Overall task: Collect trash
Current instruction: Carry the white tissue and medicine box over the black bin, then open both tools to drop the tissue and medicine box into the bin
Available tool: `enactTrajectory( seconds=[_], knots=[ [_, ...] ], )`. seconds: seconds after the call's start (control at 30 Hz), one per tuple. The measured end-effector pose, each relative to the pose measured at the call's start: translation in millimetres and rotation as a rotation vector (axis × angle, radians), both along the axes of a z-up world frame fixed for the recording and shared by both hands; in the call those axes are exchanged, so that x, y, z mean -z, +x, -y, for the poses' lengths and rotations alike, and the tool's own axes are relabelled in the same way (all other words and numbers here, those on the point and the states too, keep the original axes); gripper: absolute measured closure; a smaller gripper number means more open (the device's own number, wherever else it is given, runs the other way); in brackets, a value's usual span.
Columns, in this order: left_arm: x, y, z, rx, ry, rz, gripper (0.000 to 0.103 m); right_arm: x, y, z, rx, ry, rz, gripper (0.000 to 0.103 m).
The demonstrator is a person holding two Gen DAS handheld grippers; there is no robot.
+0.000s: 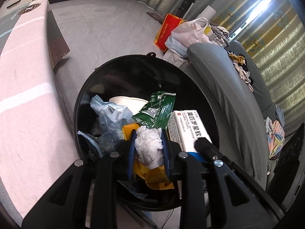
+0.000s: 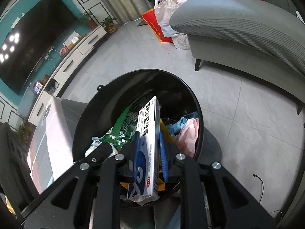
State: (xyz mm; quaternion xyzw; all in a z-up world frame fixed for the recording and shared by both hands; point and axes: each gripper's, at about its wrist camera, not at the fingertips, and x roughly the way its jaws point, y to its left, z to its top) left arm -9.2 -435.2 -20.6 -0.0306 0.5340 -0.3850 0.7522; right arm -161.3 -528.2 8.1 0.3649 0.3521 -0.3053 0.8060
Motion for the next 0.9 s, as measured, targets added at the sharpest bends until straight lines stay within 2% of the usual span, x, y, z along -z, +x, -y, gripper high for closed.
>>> enactTrajectory(
  seconds=[0.17, 0.23, 0.3, 0.5, 0.57, 0.67, 0.7, 0.73, 0.77, 0.83, 0.9],
  knots=[
    [1, 1, -2, 0.010, -0.016, -0.013, 0.073, 2, 0, 1, 0.005, 0.002, -0.011, 0.082],
    [1, 1, -2, 0.011, -0.026, -0.028, 0.069, 1, 0, 1, 0.011, 0.000, -0.012, 0.081],
    [-1, 0, -3, 0.025, -0.047, -0.045, 0.057, 0, 0, 1, 0.019, -0.008, -0.018, 0.081],
    [-9, -4, -3, 0.027, -0.059, -0.038, 0.050, -3, -5, 2, 0.034, -0.016, -0.020, 0.079],
    [-14, -4, -6, 0.021, -0.065, -0.030, 0.047, -6, -9, 2, 0.037, -0.019, -0.007, 0.069],
    [-26, -5, -13, 0.007, -0.063, 0.008, 0.035, -13, -13, 2, 0.039, -0.033, 0.016, 0.060],
    [-34, -6, -16, 0.001, -0.060, 0.038, 0.033, -16, -15, 1, 0.039, -0.040, 0.027, 0.057],
    [-41, -7, -19, -0.004, -0.059, 0.063, 0.032, -20, -16, 0, 0.037, -0.054, 0.041, 0.048],
    [-51, -10, -23, -0.007, -0.060, 0.095, 0.026, -23, -17, -1, 0.033, -0.068, 0.049, 0.044],
    [-67, -15, -30, -0.012, -0.073, 0.145, 0.017, -29, -19, -4, 0.024, -0.086, 0.058, 0.041],
    [-85, -22, -37, -0.021, -0.078, 0.202, 0.011, -36, -22, -6, 0.023, -0.099, 0.079, 0.032]
  ],
)
